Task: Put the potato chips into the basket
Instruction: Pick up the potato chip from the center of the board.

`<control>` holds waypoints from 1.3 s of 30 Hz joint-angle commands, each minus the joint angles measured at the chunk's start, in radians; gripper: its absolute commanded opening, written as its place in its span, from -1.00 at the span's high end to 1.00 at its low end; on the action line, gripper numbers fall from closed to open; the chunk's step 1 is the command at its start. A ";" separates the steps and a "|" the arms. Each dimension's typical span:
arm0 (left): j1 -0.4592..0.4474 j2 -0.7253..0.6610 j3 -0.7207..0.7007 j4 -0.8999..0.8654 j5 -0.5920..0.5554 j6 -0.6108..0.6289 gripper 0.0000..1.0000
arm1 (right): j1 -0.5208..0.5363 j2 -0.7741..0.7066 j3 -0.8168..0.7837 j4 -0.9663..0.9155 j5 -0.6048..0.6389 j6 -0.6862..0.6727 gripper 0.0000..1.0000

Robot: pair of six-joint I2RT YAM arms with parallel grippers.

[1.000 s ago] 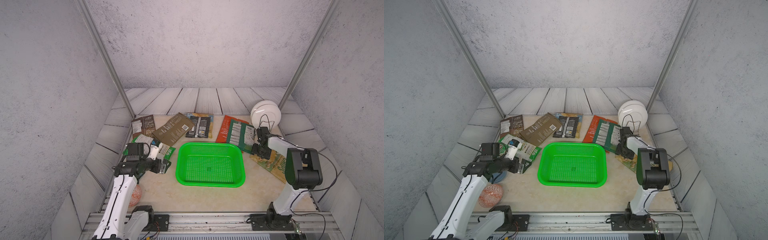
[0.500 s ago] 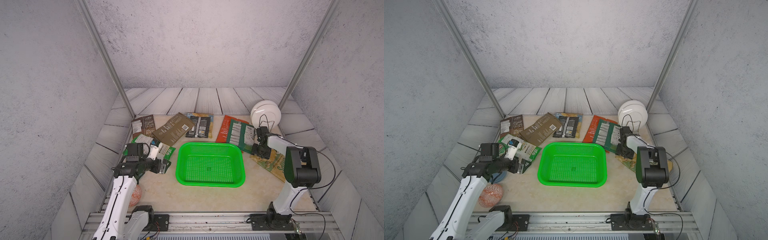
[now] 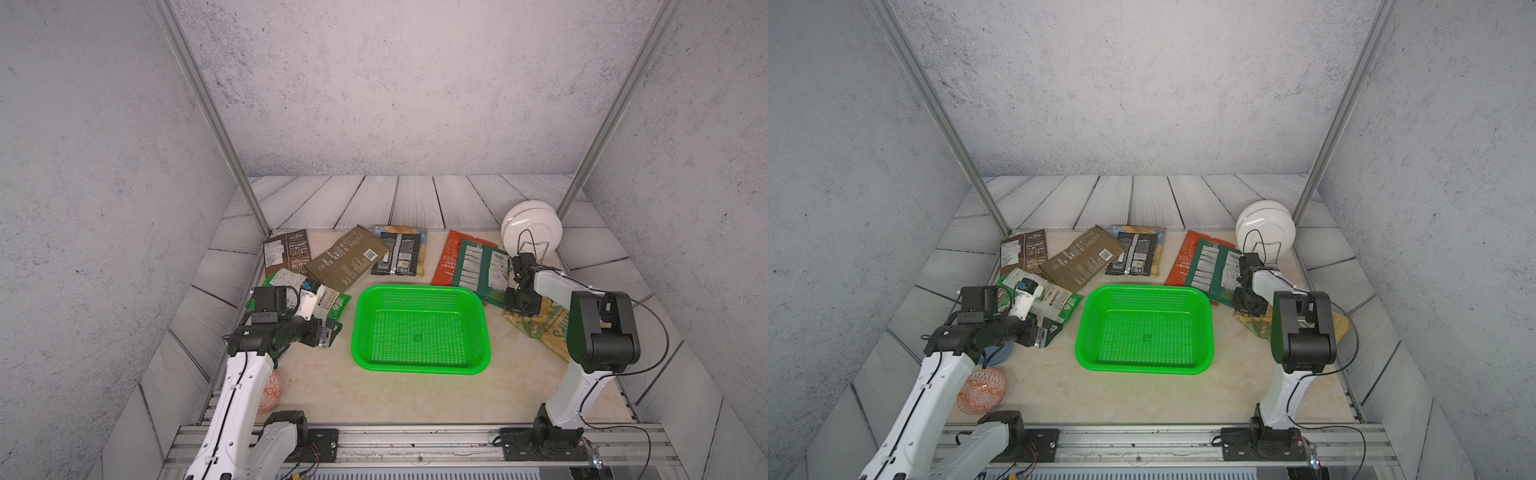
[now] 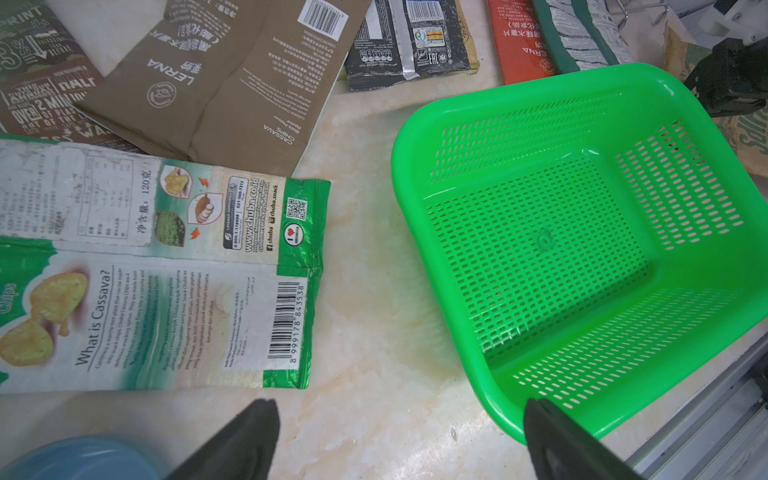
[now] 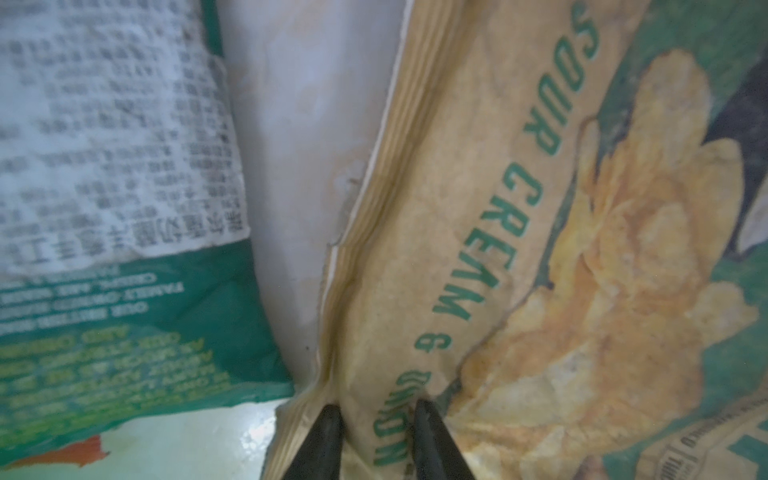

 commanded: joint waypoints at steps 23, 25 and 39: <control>0.006 0.016 -0.011 0.012 -0.002 0.011 -0.97 | 0.065 -0.637 -0.251 -0.043 -0.036 -0.017 1.00; 0.005 0.018 -0.011 0.013 -0.004 0.011 -0.97 | 0.066 -0.697 -0.239 -0.075 -0.042 -0.020 1.00; 0.007 0.027 -0.011 0.016 -0.015 0.007 -0.97 | 0.135 -0.918 -0.030 -0.178 -0.311 -0.055 1.00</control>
